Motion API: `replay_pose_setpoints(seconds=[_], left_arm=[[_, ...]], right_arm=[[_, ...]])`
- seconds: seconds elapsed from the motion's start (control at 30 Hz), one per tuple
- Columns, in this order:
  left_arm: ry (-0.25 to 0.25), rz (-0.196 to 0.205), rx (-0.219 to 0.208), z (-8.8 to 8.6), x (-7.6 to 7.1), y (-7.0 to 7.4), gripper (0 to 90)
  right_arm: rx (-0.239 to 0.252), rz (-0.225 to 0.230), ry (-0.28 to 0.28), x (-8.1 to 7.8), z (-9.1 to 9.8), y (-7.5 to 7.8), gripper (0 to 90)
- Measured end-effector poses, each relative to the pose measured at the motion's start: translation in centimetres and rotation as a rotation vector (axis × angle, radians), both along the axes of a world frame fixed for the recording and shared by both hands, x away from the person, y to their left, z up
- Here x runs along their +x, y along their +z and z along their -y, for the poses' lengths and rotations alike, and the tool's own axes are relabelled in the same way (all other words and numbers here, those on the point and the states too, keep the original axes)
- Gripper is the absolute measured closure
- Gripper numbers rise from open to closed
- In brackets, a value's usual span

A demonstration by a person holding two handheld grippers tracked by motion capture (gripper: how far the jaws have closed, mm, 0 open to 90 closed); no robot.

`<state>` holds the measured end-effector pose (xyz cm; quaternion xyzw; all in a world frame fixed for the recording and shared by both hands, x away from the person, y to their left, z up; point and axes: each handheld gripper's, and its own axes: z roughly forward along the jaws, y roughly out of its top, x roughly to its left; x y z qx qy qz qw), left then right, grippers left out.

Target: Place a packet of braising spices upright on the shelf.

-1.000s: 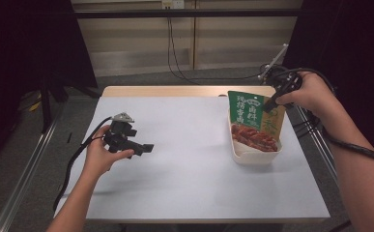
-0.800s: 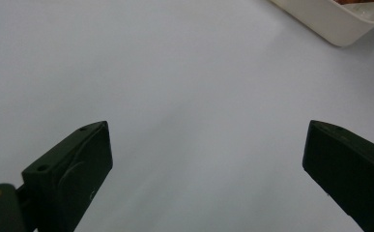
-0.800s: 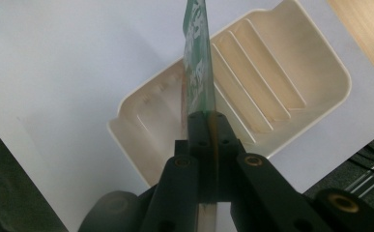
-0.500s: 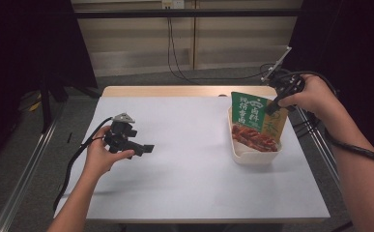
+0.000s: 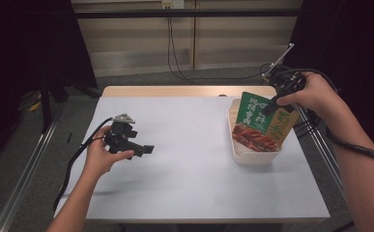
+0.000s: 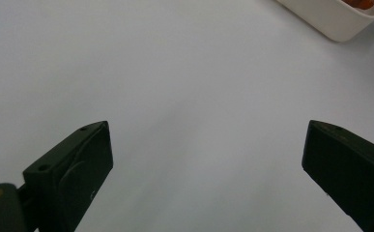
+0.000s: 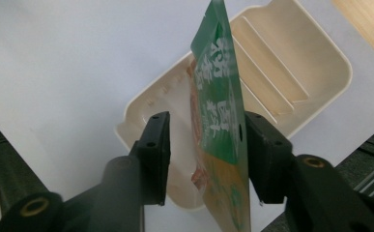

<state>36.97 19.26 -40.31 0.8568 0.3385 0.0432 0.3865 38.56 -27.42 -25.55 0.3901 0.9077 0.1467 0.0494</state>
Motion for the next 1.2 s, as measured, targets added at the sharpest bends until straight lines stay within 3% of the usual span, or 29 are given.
replay_pose_setpoints(seconds=[0.23,0.37,0.83,0.93,1.2], left_arm=[[0.005,0.005,-0.004,-0.3,0.0,0.3,4.0],[0.006,0.002,-0.014,-0.3,0.0,0.3,4.0],[0.009,0.004,0.001,-0.6,-0.1,0.5,4.0],[-0.004,0.0,-0.011,-0.6,0.0,0.4,3.9],[-0.014,0.012,0.006,-0.5,-0.2,0.3,3.6]], right_arm=[[-0.007,-0.008,-0.031,0.3,-0.6,1.2,33.5],[-0.016,0.005,-0.04,0.3,-1.1,1.9,26.1],[-0.018,0.021,0.017,0.1,-3.8,3.6,18.1],[-0.016,0.021,0.037,0.0,-4.4,3.6,16.9],[0.009,0.032,0.092,0.2,-6.5,2.3,13.9]])
